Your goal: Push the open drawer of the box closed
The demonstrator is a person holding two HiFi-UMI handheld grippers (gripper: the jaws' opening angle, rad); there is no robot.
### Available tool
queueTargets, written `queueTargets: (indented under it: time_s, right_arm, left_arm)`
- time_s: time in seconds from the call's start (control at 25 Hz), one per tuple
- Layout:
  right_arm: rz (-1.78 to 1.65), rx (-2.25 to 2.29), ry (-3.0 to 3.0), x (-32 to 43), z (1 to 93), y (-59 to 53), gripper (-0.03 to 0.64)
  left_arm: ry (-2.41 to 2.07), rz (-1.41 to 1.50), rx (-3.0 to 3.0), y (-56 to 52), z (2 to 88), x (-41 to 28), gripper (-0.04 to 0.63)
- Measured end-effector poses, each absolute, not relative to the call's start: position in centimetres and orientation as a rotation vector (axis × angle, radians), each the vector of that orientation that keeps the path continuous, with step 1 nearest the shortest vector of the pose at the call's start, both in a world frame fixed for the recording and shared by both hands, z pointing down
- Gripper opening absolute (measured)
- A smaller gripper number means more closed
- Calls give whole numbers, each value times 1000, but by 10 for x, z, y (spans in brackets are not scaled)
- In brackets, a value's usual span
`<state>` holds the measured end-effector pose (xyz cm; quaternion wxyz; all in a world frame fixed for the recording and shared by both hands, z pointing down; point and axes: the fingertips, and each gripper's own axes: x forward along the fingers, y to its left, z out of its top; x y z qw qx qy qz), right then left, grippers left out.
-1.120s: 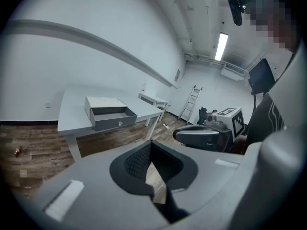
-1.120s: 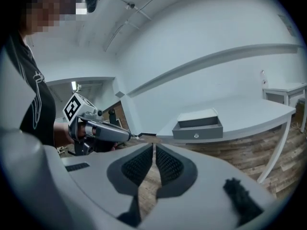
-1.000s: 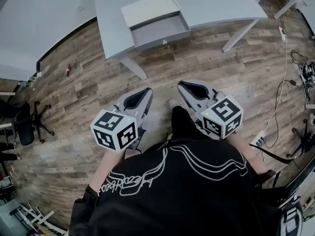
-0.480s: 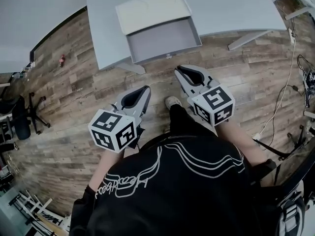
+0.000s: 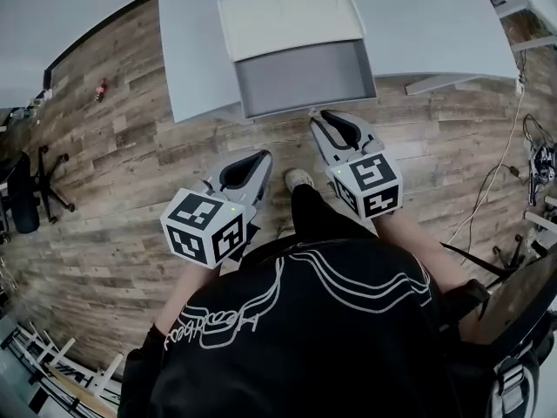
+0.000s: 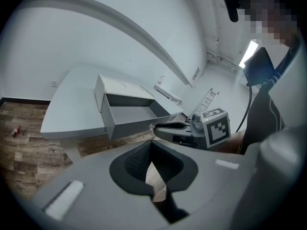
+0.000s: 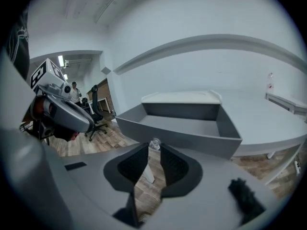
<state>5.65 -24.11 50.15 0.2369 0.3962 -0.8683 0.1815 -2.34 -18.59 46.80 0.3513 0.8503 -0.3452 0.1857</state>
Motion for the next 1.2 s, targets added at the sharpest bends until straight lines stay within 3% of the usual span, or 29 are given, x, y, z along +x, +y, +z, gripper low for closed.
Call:
queueTargets:
  time_s: [0.6,1.2]
  right_arm:
    - [462,1097,-2356,54,502,-253,71]
    - [482,1133,-2325,45,503,-317,71]
  left_arm:
    - [-845,492,2208,-194,475,-24,3]
    - [-960,430,2115,-208,465,-67,3]
